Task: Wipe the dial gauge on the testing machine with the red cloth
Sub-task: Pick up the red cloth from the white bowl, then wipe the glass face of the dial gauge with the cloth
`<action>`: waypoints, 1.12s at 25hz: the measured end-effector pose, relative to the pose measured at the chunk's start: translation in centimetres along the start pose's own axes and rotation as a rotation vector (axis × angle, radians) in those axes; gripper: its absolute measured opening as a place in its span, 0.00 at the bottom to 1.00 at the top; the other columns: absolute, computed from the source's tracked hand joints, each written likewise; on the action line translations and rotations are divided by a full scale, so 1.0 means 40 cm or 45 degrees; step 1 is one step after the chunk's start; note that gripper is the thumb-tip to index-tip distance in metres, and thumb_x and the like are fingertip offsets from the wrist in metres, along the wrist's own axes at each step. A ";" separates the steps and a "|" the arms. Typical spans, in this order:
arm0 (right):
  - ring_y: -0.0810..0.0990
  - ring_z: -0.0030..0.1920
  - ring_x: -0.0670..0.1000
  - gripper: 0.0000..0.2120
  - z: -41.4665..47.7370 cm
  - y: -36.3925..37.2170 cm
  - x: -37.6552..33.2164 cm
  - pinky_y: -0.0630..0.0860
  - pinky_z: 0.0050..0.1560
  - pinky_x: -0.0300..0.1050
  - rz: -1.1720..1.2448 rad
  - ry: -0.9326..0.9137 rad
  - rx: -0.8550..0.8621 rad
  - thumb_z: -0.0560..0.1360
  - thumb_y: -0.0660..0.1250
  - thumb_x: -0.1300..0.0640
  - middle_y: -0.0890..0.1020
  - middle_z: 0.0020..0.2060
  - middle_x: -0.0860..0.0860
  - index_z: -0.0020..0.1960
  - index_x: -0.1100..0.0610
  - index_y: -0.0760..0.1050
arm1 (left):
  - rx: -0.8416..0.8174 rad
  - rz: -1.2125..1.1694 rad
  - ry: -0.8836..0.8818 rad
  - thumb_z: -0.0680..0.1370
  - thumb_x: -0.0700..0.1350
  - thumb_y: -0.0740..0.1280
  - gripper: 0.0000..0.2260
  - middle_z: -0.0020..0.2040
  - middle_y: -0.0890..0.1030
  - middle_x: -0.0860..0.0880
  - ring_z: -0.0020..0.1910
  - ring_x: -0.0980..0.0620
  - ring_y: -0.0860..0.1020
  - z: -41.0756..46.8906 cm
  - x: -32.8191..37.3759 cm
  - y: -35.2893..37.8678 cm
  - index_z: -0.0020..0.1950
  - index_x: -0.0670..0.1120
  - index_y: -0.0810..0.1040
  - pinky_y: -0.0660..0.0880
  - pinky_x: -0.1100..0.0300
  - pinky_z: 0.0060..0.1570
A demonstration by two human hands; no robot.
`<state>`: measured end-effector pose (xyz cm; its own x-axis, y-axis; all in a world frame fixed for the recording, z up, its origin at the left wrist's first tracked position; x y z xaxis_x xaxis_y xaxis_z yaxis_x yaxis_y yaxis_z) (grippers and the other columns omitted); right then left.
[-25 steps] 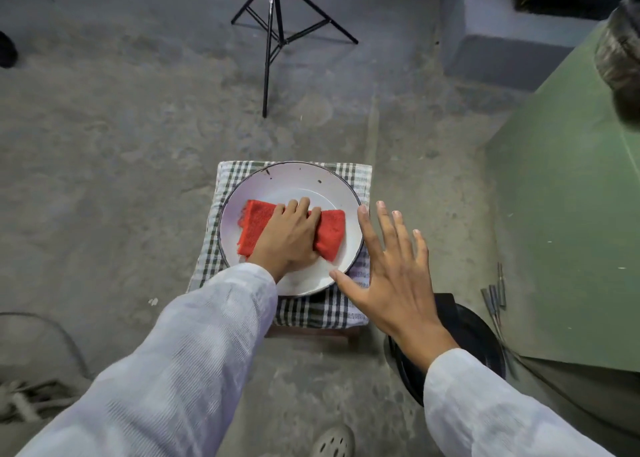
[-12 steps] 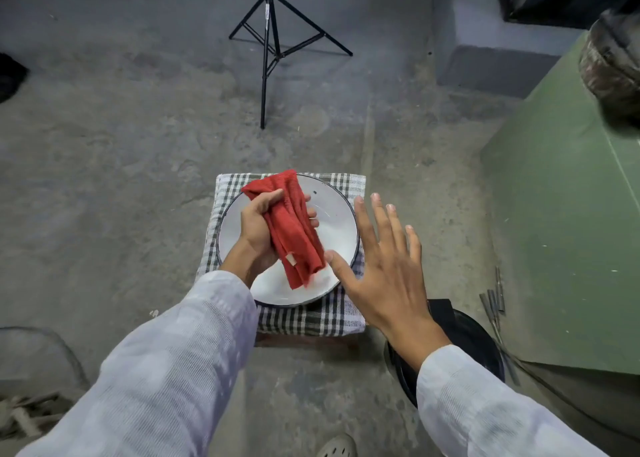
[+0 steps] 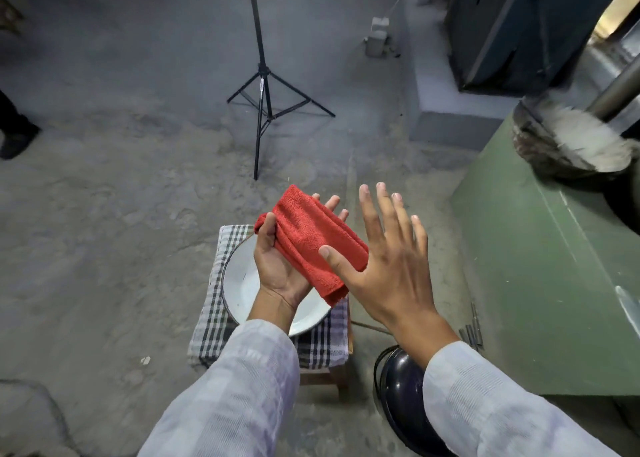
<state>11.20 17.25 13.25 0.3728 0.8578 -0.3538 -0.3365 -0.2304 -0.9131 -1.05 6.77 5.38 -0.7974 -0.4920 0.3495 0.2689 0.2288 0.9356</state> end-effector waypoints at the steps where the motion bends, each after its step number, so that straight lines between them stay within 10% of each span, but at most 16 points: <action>1: 0.48 0.89 0.56 0.48 0.003 -0.046 -0.004 0.51 0.87 0.65 -0.012 0.000 0.034 0.77 0.51 0.22 0.48 0.89 0.51 0.88 0.45 0.44 | -0.035 -0.001 -0.013 0.82 0.63 0.54 0.39 0.84 0.56 0.34 0.83 0.31 0.55 0.008 0.005 0.044 0.86 0.41 0.49 0.42 0.35 0.83; 15: 0.46 0.89 0.55 0.49 -0.073 -0.696 0.064 0.47 0.87 0.64 -0.261 0.084 0.561 0.77 0.52 0.22 0.48 0.89 0.51 0.89 0.47 0.44 | -0.482 0.079 -0.147 0.80 0.64 0.57 0.40 0.85 0.57 0.37 0.84 0.35 0.56 0.079 -0.087 0.730 0.86 0.45 0.49 0.43 0.36 0.83; 28: 0.47 0.89 0.57 0.49 -0.575 -1.347 0.296 0.47 0.87 0.65 -0.660 0.439 0.941 0.77 0.52 0.23 0.49 0.89 0.53 0.89 0.48 0.45 | -0.809 -0.009 -0.525 0.83 0.64 0.53 0.33 0.84 0.58 0.37 0.84 0.37 0.57 -0.053 -0.591 1.371 0.82 0.45 0.60 0.50 0.39 0.83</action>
<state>53.62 29.26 53.60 0.8218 0.5626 -0.0899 -0.4738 0.5872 -0.6563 33.70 29.14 48.53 -0.9040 -0.1094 0.4134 0.4235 -0.3626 0.8302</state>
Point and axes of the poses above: each hand's wrist, its own z-axis towards the middle knuckle, its own y-axis out of the palm, x = y × z, the point moved 1 cm from there along z, towards the middle knuckle
